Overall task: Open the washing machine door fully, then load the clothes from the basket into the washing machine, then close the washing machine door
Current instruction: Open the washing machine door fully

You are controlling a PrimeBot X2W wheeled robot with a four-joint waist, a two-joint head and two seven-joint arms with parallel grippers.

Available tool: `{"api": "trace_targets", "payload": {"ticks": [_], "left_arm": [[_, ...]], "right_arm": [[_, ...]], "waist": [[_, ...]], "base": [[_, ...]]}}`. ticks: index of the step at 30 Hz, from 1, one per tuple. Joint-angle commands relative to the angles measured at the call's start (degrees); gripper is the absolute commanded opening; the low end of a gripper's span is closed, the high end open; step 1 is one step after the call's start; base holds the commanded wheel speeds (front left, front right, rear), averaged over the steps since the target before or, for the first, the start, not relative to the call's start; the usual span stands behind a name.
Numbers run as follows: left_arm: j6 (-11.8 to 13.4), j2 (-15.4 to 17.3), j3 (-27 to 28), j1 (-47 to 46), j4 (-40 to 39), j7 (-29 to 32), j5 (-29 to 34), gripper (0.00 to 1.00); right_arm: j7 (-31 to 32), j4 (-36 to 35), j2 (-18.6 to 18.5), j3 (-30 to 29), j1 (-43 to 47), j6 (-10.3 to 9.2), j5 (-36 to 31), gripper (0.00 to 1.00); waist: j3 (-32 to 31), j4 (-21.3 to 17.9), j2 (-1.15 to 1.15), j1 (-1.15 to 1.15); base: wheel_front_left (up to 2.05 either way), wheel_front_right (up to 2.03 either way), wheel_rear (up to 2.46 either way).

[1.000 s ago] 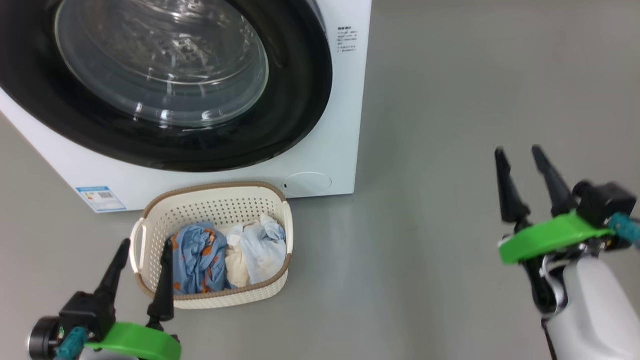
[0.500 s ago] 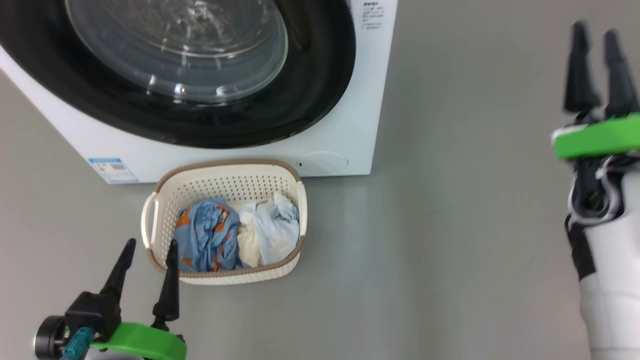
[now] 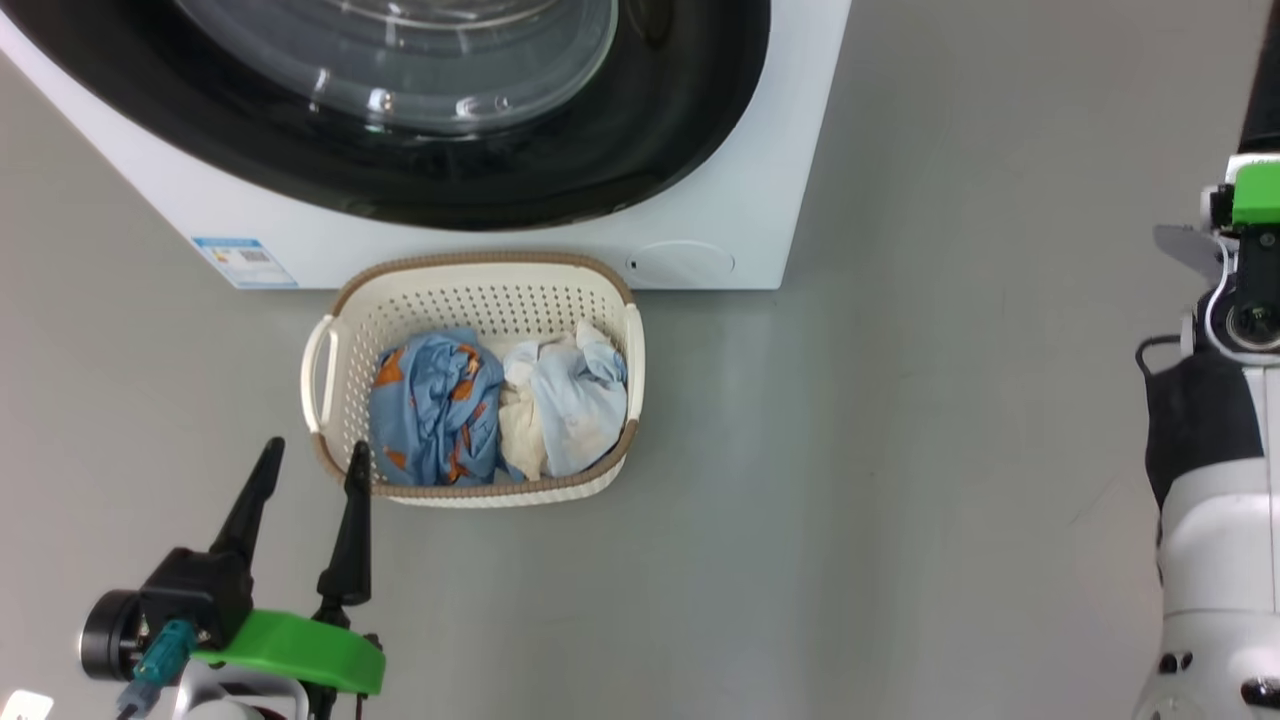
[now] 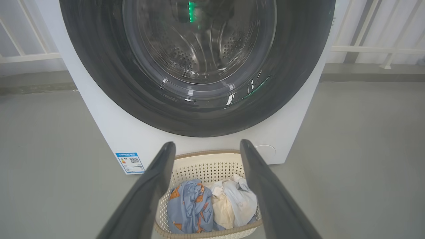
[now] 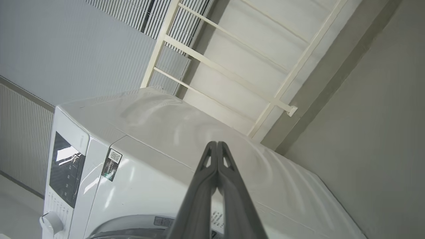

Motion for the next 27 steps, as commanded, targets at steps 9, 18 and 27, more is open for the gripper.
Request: {"api": "trace_targets", "payload": {"ticks": [9,18,27], "left_arm": [[0.99,0.79,-0.13,-3.5,-0.68,-0.37,-0.92,1.0],[1.68,0.78,-2.77,-5.88,-0.57,-0.37,-2.21,1.0],[2.65,0.78,-4.15,-8.16,-1.51,-0.37,-3.84,1.0]], "right_arm": [[13.93,8.29,1.62,-2.07,-10.71,0.09,7.72,0.0],[27.43,15.83,0.58,-3.29,-21.3,0.09,4.7,0.0],[38.38,19.69,0.21,-4.02,-28.25,0.09,-0.97,0.0]], "waist": [[3.11,0.41,0.0,0.0],[5.97,1.58,0.0,0.0],[8.94,2.72,0.0,0.0]], "base": [[0.0,0.0,0.0],[0.0,0.0,0.0],[0.0,0.0,0.0]]}}
